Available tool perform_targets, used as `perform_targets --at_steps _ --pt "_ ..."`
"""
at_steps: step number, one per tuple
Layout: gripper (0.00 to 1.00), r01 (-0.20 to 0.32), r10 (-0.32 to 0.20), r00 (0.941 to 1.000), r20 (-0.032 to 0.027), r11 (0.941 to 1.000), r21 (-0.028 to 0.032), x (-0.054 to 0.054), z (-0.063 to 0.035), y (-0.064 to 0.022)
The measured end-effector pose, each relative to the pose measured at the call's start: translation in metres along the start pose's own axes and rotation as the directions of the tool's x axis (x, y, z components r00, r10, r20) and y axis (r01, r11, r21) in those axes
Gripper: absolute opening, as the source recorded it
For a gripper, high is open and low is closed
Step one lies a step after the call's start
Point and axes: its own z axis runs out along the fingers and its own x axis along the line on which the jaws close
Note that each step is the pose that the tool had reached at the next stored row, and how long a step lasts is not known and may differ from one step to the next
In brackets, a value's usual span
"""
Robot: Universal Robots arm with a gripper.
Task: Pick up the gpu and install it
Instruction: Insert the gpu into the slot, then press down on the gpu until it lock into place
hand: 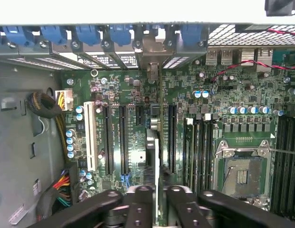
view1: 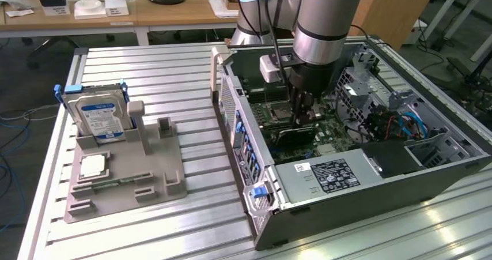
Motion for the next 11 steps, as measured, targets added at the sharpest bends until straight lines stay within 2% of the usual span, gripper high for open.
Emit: perform_targets --at_steps 2,11 --pt "0.11 0.000 0.000 1.0000 0.0001 1.0000 0.0000 0.0000 0.0000 0.0000" --pt "0.11 0.000 0.000 1.0000 0.0000 1.0000 0.0000 0.0000 0.0000 0.0000"
